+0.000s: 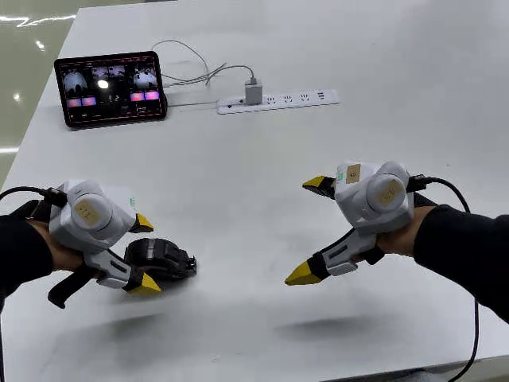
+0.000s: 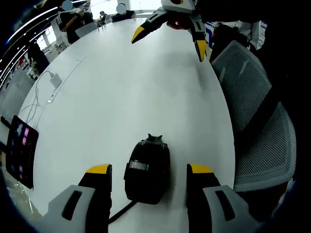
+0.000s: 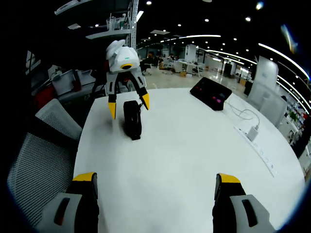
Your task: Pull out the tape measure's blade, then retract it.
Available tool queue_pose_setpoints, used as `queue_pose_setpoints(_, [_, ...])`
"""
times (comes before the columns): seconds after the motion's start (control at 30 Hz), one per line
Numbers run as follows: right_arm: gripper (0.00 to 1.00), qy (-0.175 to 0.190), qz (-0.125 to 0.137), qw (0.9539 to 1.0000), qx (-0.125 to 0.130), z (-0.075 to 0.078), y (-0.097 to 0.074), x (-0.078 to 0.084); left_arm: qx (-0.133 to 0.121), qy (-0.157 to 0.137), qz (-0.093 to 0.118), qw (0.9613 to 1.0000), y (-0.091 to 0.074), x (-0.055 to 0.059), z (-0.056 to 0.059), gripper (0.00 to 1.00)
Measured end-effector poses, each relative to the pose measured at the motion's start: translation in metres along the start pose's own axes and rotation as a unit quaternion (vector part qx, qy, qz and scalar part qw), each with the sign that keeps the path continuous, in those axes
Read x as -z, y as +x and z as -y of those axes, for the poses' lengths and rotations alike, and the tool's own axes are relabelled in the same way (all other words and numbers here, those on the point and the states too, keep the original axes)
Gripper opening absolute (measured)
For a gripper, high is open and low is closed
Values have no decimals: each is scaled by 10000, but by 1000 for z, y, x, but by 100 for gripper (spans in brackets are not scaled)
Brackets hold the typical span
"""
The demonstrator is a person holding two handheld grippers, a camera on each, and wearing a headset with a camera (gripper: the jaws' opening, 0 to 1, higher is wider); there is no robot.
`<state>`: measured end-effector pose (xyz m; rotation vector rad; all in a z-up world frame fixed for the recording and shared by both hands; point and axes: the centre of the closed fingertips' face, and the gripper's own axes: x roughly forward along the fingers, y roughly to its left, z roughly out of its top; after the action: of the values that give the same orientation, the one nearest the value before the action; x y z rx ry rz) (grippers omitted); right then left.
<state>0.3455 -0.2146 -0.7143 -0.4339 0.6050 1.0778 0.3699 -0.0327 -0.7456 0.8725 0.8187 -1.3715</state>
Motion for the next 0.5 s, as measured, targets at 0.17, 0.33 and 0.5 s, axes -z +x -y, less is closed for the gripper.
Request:
queue_pose_setpoints(0.17, [99, -39, -35, 9999, -131, -3, 11, -3, 4, 39, -18, 10000, 0, -3, -1, 54])
queue_pose_setpoints(0.33, [99, -66, -26, 9997, -227, -6, 20, -9, 87, 44, -66, 9999, 3, -3, 1, 49])
queue_pose_setpoints(0.5, [99, -114, -21, 9995, -292, -8, 29, -14, 76, 103, -161, 9998, 6, -2, -1, 30])
